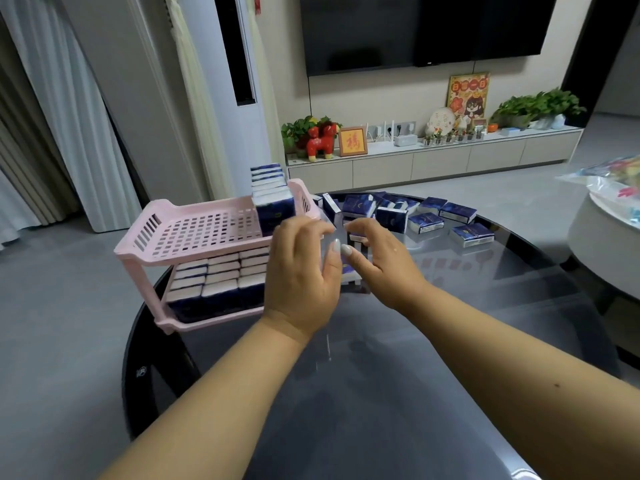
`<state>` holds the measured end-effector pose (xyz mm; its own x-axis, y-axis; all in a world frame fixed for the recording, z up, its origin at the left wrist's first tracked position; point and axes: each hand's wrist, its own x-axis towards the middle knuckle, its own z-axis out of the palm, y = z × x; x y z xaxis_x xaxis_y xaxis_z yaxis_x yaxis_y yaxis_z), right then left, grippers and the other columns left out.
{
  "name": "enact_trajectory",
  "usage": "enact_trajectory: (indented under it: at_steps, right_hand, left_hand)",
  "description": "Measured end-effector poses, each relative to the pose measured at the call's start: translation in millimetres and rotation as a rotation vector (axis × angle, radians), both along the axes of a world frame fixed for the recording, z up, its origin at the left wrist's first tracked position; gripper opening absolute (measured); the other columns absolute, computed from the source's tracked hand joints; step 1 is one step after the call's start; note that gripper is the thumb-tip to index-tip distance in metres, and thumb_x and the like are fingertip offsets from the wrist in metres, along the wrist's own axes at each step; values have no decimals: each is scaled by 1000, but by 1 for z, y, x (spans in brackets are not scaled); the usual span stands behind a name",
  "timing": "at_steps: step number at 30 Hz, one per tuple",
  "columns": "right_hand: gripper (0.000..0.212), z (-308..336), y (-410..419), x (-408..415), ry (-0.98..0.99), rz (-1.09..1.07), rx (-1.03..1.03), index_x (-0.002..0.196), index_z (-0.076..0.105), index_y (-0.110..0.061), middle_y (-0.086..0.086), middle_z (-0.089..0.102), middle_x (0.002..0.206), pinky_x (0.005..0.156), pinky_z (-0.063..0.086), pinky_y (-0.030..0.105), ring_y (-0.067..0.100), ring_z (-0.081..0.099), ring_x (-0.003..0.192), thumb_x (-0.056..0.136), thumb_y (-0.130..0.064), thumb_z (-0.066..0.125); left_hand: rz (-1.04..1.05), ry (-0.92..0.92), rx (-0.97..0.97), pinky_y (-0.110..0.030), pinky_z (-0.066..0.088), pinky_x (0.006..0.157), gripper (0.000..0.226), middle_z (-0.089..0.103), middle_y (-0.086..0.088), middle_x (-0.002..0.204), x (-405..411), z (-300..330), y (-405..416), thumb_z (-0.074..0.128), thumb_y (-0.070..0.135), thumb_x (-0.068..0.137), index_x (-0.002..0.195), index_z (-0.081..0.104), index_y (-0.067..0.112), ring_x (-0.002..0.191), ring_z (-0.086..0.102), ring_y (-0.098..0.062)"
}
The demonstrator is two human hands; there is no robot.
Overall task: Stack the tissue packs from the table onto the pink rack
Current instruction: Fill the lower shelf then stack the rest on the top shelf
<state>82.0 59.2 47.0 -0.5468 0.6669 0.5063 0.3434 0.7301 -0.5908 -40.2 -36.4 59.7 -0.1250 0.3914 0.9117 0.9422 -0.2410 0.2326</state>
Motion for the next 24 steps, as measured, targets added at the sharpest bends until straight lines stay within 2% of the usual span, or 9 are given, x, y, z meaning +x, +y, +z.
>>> enact_trajectory:
  at_steps: [3, 6, 9, 12, 14, 17, 20, 24]
  right_hand:
    - [42, -21, 18, 22, -18, -84, -76, 124, 50, -18, -1, 56, 122, 93, 46, 41, 16, 52, 112, 94, -46, 44]
    - [36, -40, 37, 47, -57, -192, -145, 120, 51, -17, 1, 58, 118, 90, 47, 41, 18, 54, 109, 95, -41, 45]
    - [38, -53, 53, 69, -101, -267, -198, 121, 52, -13, 3, 58, 120, 90, 46, 38, 20, 54, 110, 95, -41, 45]
    - [37, -64, 71, 82, -129, -322, -230, 115, 54, -13, 4, 60, 114, 84, 47, 37, 19, 56, 102, 95, -44, 45]
    - [35, -67, 81, 86, -140, -333, -237, 110, 55, -15, 1, 60, 108, 80, 47, 37, 18, 55, 96, 95, -45, 44]
    - [35, -67, 92, 84, -141, -314, -222, 109, 55, -16, -4, 57, 101, 79, 47, 36, 17, 56, 94, 95, -46, 43]
    - [34, -62, 103, 75, -126, -268, -202, 109, 56, -16, -5, 56, 99, 74, 43, 31, 15, 54, 91, 96, -45, 43]
    - [32, -54, 119, 51, -109, -178, -181, 107, 57, -15, -3, 59, 98, 73, 43, 30, 15, 55, 88, 97, -42, 42]
  left_hand:
    - [-114, -24, -193, -29, 43, 92, 26, 57, -14, 103, 29, -23, 12, 49, 21, 90, 102, 61, 2, 99, 52, -23]
    - [-80, -58, -481, -36, 43, 100, 42, 54, -12, 120, 53, -43, 26, 43, 33, 90, 118, 58, 5, 114, 51, -25]
    - [-8, -181, -800, -37, 25, 116, 54, 27, -10, 151, 65, -55, 43, 47, 38, 97, 143, 37, 12, 140, 28, -25]
    - [79, -305, -958, -40, 11, 121, 65, 3, -12, 161, 67, -64, 64, 44, 43, 98, 151, 19, 16, 149, 2, -28]
    - [125, -354, -1011, -42, 4, 121, 68, -3, -14, 162, 65, -69, 80, 41, 46, 98, 153, 14, 17, 150, -7, -29]
    - [231, -334, -1036, -44, -2, 121, 71, -1, -16, 162, 61, -77, 103, 38, 51, 97, 154, 13, 17, 149, -9, -31]
    - [289, -346, -1008, -49, 1, 120, 70, 6, -13, 163, 55, -84, 121, 38, 53, 95, 153, 19, 16, 150, -4, -29]
    - [263, -458, -852, -47, 6, 120, 63, 20, -8, 161, 48, -85, 135, 38, 48, 98, 149, 28, 14, 149, 9, -22]
